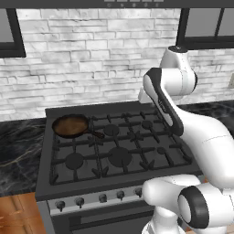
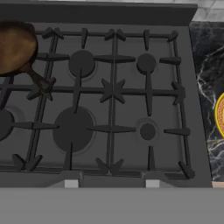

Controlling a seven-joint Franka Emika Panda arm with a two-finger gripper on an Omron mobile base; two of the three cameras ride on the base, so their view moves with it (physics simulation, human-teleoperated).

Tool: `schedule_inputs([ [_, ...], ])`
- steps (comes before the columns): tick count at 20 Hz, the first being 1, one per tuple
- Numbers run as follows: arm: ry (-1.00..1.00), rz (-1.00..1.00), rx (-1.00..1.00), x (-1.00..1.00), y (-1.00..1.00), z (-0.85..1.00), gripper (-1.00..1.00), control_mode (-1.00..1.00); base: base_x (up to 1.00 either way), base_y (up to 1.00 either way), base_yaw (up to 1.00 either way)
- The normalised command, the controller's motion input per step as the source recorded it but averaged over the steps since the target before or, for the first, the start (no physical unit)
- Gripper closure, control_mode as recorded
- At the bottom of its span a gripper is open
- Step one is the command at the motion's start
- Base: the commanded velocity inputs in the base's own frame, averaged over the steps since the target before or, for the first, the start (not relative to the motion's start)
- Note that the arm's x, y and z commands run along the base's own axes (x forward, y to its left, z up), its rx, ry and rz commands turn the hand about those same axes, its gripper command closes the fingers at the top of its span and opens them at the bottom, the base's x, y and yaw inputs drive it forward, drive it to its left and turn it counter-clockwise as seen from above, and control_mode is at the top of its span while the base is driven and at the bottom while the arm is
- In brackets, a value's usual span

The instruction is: Pick the croissant and place it on the pan. Then turn on the stove to warm the croissant.

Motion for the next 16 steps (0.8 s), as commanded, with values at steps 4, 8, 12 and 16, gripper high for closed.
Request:
schedule_inputs([
  [4, 0.00, 0.00, 0.00, 0.00, -0.01, 0.00, -1.00, -1.00, 0.00, 0.00, 0.00],
  [8, 0.00, 0.00, 0.00, 0.00, -0.20, 0.00, -1.00, -1.00, 0.00, 0.00, 0.00],
  [12, 0.00, 0.00, 0.00, 0.00, -0.31, 0.00, -1.00, -1.00, 0.00, 0.00, 0.00],
  [16, 0.00, 0.00, 0.00, 0.00, -0.37, 0.00, -1.00, -1.00, 0.00, 0.00, 0.00],
])
